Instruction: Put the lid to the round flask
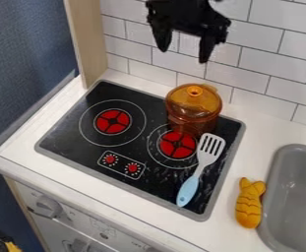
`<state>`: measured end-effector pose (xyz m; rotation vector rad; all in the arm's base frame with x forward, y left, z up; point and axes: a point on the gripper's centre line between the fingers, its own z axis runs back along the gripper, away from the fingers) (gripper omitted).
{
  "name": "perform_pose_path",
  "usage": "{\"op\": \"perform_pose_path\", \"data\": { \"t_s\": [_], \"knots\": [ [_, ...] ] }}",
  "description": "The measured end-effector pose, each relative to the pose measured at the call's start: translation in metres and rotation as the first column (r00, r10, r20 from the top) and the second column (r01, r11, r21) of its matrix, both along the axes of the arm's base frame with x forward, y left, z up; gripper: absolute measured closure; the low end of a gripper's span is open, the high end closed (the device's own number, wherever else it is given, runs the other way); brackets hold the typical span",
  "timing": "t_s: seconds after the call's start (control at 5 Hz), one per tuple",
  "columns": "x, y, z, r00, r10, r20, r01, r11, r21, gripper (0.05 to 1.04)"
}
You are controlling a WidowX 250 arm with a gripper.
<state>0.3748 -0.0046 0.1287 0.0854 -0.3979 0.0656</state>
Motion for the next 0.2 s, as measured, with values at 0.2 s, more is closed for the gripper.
{"op": "perform_pose_path", "data": {
  "t_s": [0.2],
  "knots": [
    [0.0000,0.0000,0.0000,1.000,0.000,0.000,0.000,1.000,0.000,0.085]
  ]
}}
